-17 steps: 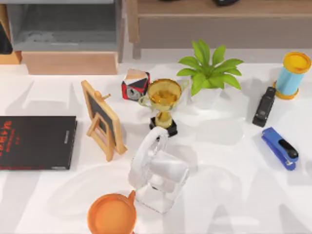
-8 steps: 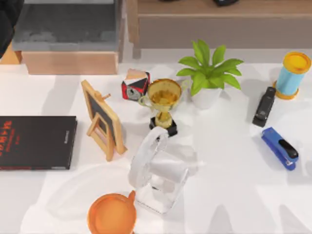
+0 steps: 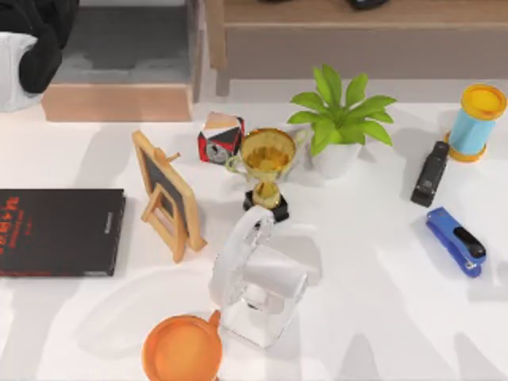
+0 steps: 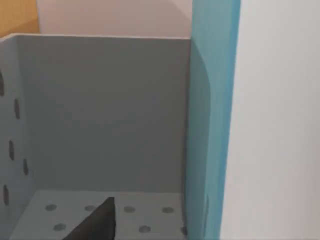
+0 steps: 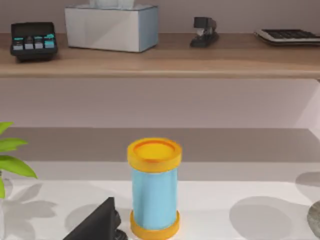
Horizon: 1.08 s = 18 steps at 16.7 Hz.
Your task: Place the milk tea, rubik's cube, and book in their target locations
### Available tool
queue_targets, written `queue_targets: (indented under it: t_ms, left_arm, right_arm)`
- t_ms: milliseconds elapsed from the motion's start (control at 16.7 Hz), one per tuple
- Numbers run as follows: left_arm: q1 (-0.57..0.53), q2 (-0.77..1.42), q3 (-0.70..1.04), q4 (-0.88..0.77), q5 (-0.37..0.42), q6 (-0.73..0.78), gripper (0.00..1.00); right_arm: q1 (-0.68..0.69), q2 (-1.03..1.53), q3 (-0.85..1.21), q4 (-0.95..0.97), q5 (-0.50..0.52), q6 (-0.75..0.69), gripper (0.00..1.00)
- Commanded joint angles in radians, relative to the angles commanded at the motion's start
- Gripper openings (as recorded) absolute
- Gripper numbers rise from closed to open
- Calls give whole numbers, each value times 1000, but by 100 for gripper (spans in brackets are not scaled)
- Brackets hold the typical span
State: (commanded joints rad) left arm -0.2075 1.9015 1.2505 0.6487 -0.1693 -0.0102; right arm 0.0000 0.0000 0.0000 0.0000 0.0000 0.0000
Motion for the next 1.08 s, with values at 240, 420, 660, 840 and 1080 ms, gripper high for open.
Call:
queue_targets:
  t_ms: [240, 420, 660, 840, 1080]
  left_arm:
    - [5, 8, 10, -4, 3, 0, 100]
    - [7, 55, 76, -22, 8, 0, 100]
    - [11, 103, 146, -43, 13, -1, 100]
    - [11, 104, 147, -43, 13, -1, 100]
    - [11, 104, 147, -43, 13, -1, 70]
  right_arm:
    - [0, 0, 0, 0, 0, 0, 100]
    - [0, 0, 0, 0, 0, 0, 100]
    - [0, 0, 0, 0, 0, 0, 100]
    - [0, 0, 0, 0, 0, 0, 100]
    - [0, 0, 0, 0, 0, 0, 100]
